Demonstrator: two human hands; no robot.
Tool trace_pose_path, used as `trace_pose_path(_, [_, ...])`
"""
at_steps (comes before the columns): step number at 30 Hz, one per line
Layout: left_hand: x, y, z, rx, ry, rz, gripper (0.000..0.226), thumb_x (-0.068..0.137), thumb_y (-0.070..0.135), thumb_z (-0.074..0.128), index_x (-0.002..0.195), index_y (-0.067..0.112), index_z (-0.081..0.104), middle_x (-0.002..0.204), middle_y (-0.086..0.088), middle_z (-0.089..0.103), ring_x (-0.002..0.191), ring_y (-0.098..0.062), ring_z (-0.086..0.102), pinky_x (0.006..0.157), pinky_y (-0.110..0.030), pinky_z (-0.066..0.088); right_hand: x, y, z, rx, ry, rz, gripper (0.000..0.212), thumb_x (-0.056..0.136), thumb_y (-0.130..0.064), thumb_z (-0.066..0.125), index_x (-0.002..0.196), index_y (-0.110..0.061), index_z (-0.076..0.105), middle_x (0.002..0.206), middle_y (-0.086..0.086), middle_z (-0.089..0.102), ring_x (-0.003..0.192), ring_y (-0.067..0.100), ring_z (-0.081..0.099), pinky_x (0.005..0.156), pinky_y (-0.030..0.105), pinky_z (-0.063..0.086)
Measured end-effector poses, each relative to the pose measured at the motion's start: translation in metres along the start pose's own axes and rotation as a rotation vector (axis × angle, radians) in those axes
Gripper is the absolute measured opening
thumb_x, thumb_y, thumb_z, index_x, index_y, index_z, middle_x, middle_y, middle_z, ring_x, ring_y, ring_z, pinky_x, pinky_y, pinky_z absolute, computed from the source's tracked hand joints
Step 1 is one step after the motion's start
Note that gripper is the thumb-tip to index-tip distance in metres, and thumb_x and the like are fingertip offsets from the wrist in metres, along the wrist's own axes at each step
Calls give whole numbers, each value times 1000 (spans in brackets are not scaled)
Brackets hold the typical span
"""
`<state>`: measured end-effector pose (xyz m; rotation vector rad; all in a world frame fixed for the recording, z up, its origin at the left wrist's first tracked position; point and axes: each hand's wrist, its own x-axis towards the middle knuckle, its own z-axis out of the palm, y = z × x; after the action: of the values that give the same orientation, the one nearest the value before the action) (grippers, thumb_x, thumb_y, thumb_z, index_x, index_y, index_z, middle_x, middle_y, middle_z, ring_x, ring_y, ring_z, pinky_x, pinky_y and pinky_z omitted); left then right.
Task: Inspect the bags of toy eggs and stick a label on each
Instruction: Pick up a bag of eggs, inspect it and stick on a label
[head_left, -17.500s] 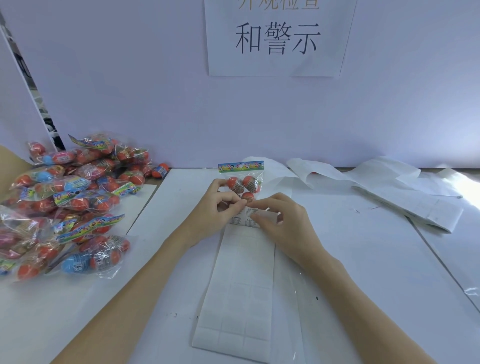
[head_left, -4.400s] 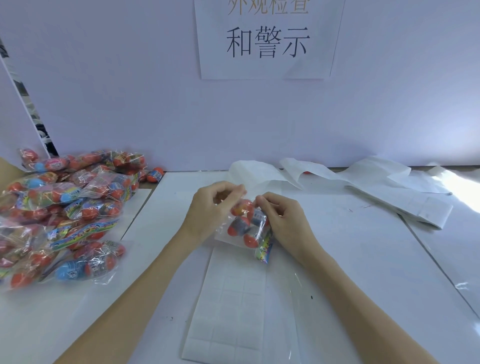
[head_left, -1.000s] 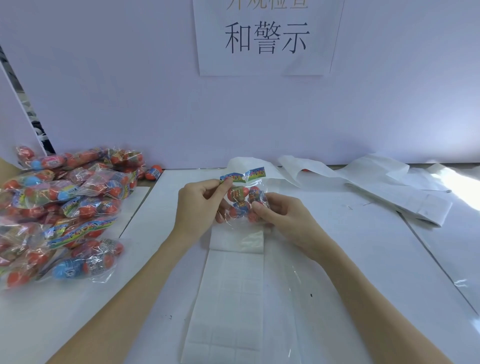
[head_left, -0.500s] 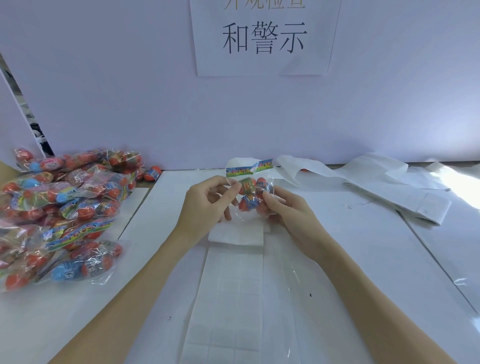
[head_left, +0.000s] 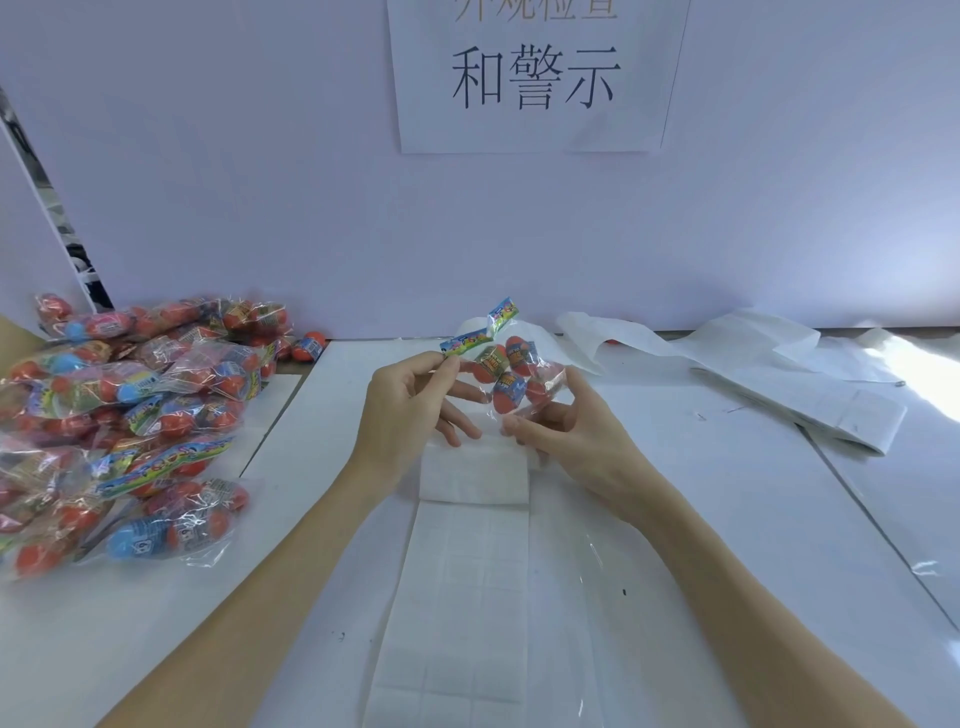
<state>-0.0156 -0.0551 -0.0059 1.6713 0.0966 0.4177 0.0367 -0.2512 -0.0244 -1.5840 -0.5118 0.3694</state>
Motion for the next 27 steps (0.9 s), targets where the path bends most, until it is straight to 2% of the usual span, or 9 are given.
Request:
trace_pose_path(3, [1, -1, 0, 32, 21, 15, 27, 109, 14, 50, 100, 7, 75, 86, -8, 78, 58, -37, 72, 47, -29, 52, 0, -1, -1, -7, -27, 11, 50, 90, -25, 81, 129, -35, 52, 100, 7, 79, 88, 10, 73, 65, 18, 50])
trace_pose_path(8, [2, -5, 0, 16, 42, -20, 28, 109, 8, 48, 97, 1, 72, 84, -11, 75, 61, -33, 72, 51, -30, 53, -1, -3, 1, -4, -61, 13, 51, 92, -17, 79, 131, -34, 52, 106, 5, 79, 100, 22, 74, 84, 24, 56])
trace_pose_path(10, [2, -5, 0, 48, 58, 9, 27, 110, 9, 46, 101, 1, 70, 87, -12, 75, 62, -33, 72, 53, -31, 55, -2, -4, 4, -8, -37, -9, 42, 96, -17, 75, 129, -29, 53, 103, 8, 80, 92, 20, 73, 78, 25, 53])
trace_pose_path(13, [2, -5, -2, 108, 101, 56, 26, 111, 10, 43, 107, 3, 68, 93, -12, 74, 62, -30, 72, 55, -35, 58, -3, -9, 5, 106, 14, 11, 24, 105, -31, 63, 125, -18, 61, 105, 8, 80, 89, 18, 71, 75, 28, 52])
trace_pose_path(15, [3, -5, -6, 155, 116, 68, 26, 111, 12, 44, 106, 1, 67, 93, -13, 72, 63, -29, 72, 58, -42, 60, -3, -10, 5, 135, 118, 28, 29, 106, -36, 58, 113, -11, 72, 103, 8, 80, 84, 19, 72, 71, 25, 55])
trace_pose_path(18, [3, -4, -7, 187, 116, 68, 27, 111, 19, 47, 108, 5, 70, 94, -8, 73, 70, -27, 74, 65, -50, 63, -2, -7, 4, 77, 207, 37, 27, 106, -26, 61, 104, -5, 78, 98, 11, 80, 78, 17, 71, 66, 23, 54])
trace_pose_path(22, [1, 1, -5, 118, 3, 57, 14, 99, 26, 71, 114, 24, 72, 99, 4, 75, 78, -19, 76, 69, -38, 64, -1, -5, 4, 38, 241, 21, 25, 106, -22, 60, 104, -4, 79, 98, 14, 80, 80, 17, 72, 62, 20, 52])
trace_pose_path(24, [1, 0, -4, 83, -41, 47, 29, 90, 20, 81, 117, 23, 69, 106, -1, 73, 77, -22, 77, 65, -30, 61, 0, -6, 4, 60, 242, 29, 25, 106, -25, 61, 105, -7, 79, 97, 10, 80, 78, 14, 71, 63, 20, 52])
trace_pose_path(27, [3, -1, -2, 20, -9, 28, 44, 88, 19, 84, 126, 24, 64, 110, -6, 73, 78, -24, 77, 66, -27, 59, -1, -7, 3, 71, 196, 23, 24, 104, -31, 63, 107, -14, 79, 96, 2, 81, 78, 9, 70, 64, 17, 50])
